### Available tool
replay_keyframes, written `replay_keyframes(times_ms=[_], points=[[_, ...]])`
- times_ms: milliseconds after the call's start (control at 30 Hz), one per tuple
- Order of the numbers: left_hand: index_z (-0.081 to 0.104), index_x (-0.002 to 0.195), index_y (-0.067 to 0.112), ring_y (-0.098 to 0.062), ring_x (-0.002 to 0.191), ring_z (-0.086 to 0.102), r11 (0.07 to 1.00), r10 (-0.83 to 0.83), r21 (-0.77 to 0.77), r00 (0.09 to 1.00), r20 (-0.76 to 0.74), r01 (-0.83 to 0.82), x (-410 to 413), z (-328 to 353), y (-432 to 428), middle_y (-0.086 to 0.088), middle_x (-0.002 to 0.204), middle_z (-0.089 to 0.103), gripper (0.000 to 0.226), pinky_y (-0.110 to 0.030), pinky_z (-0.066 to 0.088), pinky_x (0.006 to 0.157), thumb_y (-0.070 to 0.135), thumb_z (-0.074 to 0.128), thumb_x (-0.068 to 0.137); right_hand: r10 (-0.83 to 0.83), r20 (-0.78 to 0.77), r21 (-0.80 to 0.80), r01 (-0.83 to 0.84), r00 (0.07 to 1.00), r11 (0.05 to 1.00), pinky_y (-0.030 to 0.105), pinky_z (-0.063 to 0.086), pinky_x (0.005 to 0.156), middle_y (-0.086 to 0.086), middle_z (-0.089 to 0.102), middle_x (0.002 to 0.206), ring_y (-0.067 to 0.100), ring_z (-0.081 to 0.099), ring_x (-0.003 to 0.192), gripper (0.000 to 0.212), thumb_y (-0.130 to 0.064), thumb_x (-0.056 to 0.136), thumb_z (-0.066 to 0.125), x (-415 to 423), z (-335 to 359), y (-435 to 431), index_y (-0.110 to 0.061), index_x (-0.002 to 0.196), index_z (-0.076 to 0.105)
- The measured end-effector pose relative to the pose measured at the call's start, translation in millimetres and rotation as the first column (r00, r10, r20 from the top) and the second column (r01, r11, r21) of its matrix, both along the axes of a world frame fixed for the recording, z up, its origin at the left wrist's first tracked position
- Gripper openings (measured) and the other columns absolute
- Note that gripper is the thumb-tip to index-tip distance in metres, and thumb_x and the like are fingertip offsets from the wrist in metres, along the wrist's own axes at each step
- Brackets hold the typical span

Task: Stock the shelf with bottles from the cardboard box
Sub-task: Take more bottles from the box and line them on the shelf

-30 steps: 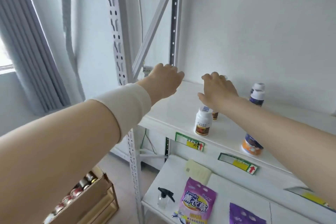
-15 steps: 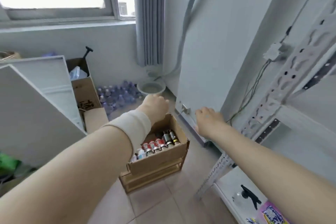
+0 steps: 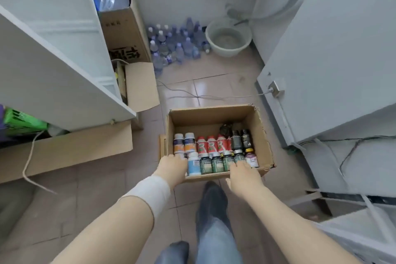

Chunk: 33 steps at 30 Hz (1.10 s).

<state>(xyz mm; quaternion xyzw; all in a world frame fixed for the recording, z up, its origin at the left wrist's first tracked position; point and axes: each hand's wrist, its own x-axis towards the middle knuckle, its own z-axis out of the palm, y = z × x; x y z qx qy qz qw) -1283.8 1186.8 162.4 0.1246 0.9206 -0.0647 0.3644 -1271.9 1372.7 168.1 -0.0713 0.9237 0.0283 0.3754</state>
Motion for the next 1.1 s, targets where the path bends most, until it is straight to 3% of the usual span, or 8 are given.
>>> replay_keyframes(times_ms=[267, 467, 600, 667, 767, 833, 1000, 1100], points=[[0.038, 0.136, 0.009, -0.03, 0.122, 0.047, 0.987, 0.162, -0.02, 0.974, 0.159, -0.16, -87.1, -101.9, -18.1, -0.013, 0.132, 0.049, 0.043, -0.036, 0.041, 0.097, 0.017, 0.047, 0.094, 0.053, 0.227, -0.119, -0.026, 0.972, 0.993, 0.039, 0.041, 0.097, 0.012, 0.047, 0.134, 0.03, 0.046, 0.124, 0.045, -0.035, 0.095, 0.044, -97.1, -120.1, -22.8, -0.009, 0.132, 0.039], [0.044, 0.129, 0.007, -0.032, 0.121, 0.045, 0.99, -0.113, -0.076, 0.992, 0.059, 0.117, -164.6, -177.8, -30.0, -0.014, 0.13, 0.05, 0.035, -0.036, 0.037, 0.097, 0.013, 0.042, 0.095, -0.198, 0.335, -0.267, 0.294, 0.921, 0.918, 0.037, 0.04, 0.098, 0.013, 0.046, 0.135, 0.03, 0.045, 0.125, 0.059, -0.046, 0.09, 0.051, -138.1, -213.9, -69.4, -0.009, 0.134, 0.038], [0.049, 0.129, 0.011, -0.028, 0.127, 0.044, 0.932, -0.281, -0.18, 0.941, 0.188, 0.314, -194.6, -212.3, -33.6, -0.009, 0.133, 0.053, 0.036, -0.038, 0.03, 0.107, 0.022, 0.049, 0.094, -0.335, 0.359, -0.339, 0.456, 0.871, 0.823, 0.037, 0.046, 0.09, 0.013, 0.055, 0.124, 0.031, 0.053, 0.116, 0.065, -0.054, 0.078, 0.061, -143.4, -257.0, -89.5, -0.011, 0.125, 0.049], [0.054, 0.126, 0.012, -0.027, 0.122, 0.05, 0.93, -0.276, -0.168, 0.925, 0.26, 0.325, -200.4, -224.2, -33.5, -0.007, 0.129, 0.056, 0.036, -0.036, 0.036, 0.103, 0.021, 0.056, 0.091, -0.39, 0.38, -0.34, 0.519, 0.839, 0.785, 0.038, 0.048, 0.089, 0.013, 0.057, 0.122, 0.031, 0.054, 0.114, 0.07, -0.054, 0.073, 0.067, -141.5, -269.4, -94.1, -0.008, 0.123, 0.048], [0.057, 0.123, 0.01, -0.028, 0.109, 0.059, 0.965, -0.187, -0.104, 0.906, 0.381, 0.242, -205.6, -236.4, -35.3, -0.009, 0.121, 0.061, 0.046, -0.036, 0.048, 0.088, 0.025, 0.071, 0.081, -0.491, 0.466, -0.357, 0.664, 0.736, 0.657, 0.042, 0.049, 0.089, 0.014, 0.059, 0.119, 0.03, 0.056, 0.113, 0.072, -0.043, 0.068, 0.076, -140.4, -277.9, -94.6, -0.005, 0.121, 0.046], [0.055, 0.123, 0.009, -0.03, 0.108, 0.06, 0.989, -0.103, -0.053, 0.896, 0.432, 0.14, -208.1, -238.0, -38.2, -0.011, 0.121, 0.061, 0.056, -0.036, 0.051, 0.085, 0.03, 0.076, 0.076, -0.518, 0.519, -0.38, 0.726, 0.68, 0.573, 0.035, 0.05, 0.081, 0.012, 0.065, 0.111, 0.027, 0.062, 0.105, 0.06, -0.034, 0.068, 0.079, -141.2, -278.3, -91.2, -0.005, 0.114, 0.054], [0.044, 0.127, 0.01, -0.031, 0.114, 0.052, 0.992, 0.088, 0.044, 0.893, 0.441, -0.12, -200.2, -241.6, -37.0, -0.013, 0.127, 0.051, 0.063, -0.038, 0.047, 0.091, 0.031, 0.075, 0.077, -0.583, 0.529, -0.399, 0.788, 0.616, 0.469, 0.032, 0.048, 0.077, 0.006, 0.064, 0.106, 0.016, 0.058, 0.091, 0.037, -0.025, 0.076, 0.075, -142.5, -263.0, -73.0, -0.012, 0.104, 0.053], [0.046, 0.128, 0.014, -0.029, 0.117, 0.049, 0.922, 0.298, 0.094, 0.844, 0.445, -0.375, -188.1, -249.0, -33.9, -0.012, 0.129, 0.049, 0.062, -0.035, 0.045, 0.096, 0.028, 0.076, 0.075, -0.644, 0.511, -0.385, 0.821, 0.569, 0.42, 0.03, 0.044, 0.082, 0.003, 0.06, 0.107, 0.015, 0.055, 0.093, 0.047, -0.027, 0.078, 0.073, -141.5, -255.2, -58.3, -0.009, 0.116, 0.051]])
